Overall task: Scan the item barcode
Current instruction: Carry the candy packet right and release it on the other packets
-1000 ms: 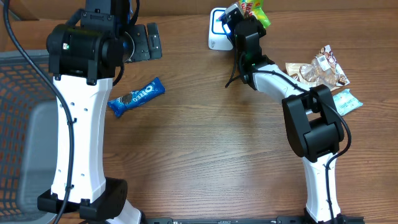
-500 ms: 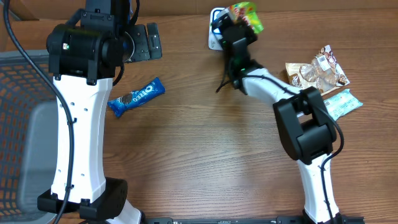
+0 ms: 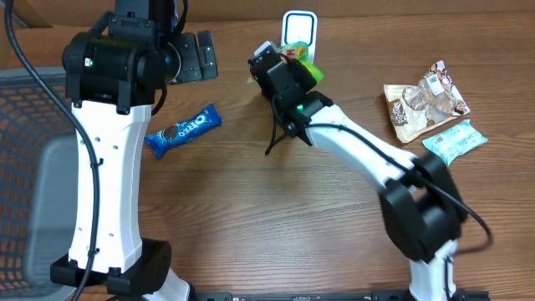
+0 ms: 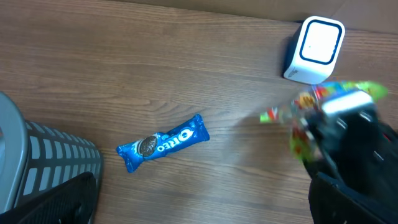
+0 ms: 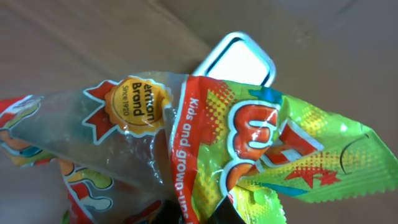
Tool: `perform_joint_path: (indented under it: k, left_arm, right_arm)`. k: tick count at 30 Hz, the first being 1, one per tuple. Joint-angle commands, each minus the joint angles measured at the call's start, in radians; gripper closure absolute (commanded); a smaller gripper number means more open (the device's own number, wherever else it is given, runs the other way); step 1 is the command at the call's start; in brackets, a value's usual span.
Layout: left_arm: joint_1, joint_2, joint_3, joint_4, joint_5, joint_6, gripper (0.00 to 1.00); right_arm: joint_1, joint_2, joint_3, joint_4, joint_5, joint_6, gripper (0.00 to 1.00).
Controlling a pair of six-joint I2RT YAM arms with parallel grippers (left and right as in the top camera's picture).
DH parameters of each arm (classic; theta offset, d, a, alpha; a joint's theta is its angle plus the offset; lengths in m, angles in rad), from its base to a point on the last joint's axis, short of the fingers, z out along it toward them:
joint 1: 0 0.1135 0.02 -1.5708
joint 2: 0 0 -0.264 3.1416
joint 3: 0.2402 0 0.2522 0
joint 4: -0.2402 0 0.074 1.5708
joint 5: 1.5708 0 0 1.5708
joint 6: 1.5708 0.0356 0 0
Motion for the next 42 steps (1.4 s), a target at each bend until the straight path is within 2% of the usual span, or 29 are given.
perform_joint_path:
  k: [1, 3, 5, 8, 12, 19, 25, 26, 27, 29, 31, 32, 35, 37, 42]
  left_arm:
    - [0.000, 0.001, -0.002, 0.005, -0.013, 0.019, 0.00]
    - [0.000, 0.001, -0.002, 0.004, -0.013, 0.019, 0.00]
    - [0.000, 0.001, -0.002, 0.005, -0.013, 0.019, 0.00]
    - [0.000, 0.001, -0.002, 0.004, -0.013, 0.019, 0.00]
    - [0.000, 0.001, -0.002, 0.004, -0.013, 0.019, 0.00]
    - [0.000, 0.001, -0.002, 0.004, -0.013, 0.019, 0.00]
    - [0.000, 0.001, -0.002, 0.005, -0.013, 0.019, 0.00]
    - [0.000, 0.001, -0.002, 0.004, -0.013, 0.019, 0.00]
    - [0.000, 0.001, -0.002, 0.004, -0.013, 0.019, 0.00]
    - [0.000, 0.001, -0.002, 0.004, -0.013, 0.019, 0.00]
    - [0.000, 0.001, -0.002, 0.005, -0.013, 0.019, 0.00]
    - [0.000, 0.001, -0.002, 0.004, -0.013, 0.019, 0.00]
    - [0.000, 0.001, -0.002, 0.004, -0.013, 0.019, 0.00]
    - [0.000, 0.001, -0.002, 0.004, -0.013, 0.019, 0.00]
    - [0.000, 0.001, -0.002, 0.005, -0.013, 0.019, 0.00]
  right_arm:
    - [0.011, -0.159, 0.022, -0.101, -0.201, 0.274, 0.96]
    - [-0.004, -0.242, 0.022, -0.224, -0.311, 0.385, 0.96]
    - [-0.033, -0.299, 0.022, -0.312, -0.328, 0.441, 0.96]
    - [-0.138, -0.398, 0.022, -0.470, -0.322, 0.466, 0.96]
    - [-0.325, -0.444, 0.022, -0.596, -0.315, 0.604, 0.96]
    - [-0.676, -0.389, -0.023, -0.662, -0.316, 0.656, 0.96]
    - [-0.853, -0.234, -0.075, -0.635, -0.356, 0.702, 0.96]
    - [-0.866, -0.211, -0.075, -0.634, -0.380, 0.701, 0.94]
    - [-0.877, -0.185, -0.075, -0.632, -0.412, 0.685, 0.86]
    - [-0.884, -0.161, -0.075, -0.628, -0.452, 0.635, 0.56]
    - [-0.883, -0.158, -0.074, -0.622, -0.463, 0.611, 0.34]
    - [-0.883, -0.159, -0.071, -0.622, -0.464, 0.612, 0.27]
    - [-0.880, -0.164, -0.015, -0.668, -0.493, 0.612, 0.21]
    - [-0.880, -0.164, 0.046, -0.718, -0.554, 0.611, 0.21]
    - [-0.845, -0.164, 0.197, -0.782, -0.853, 0.556, 0.21]
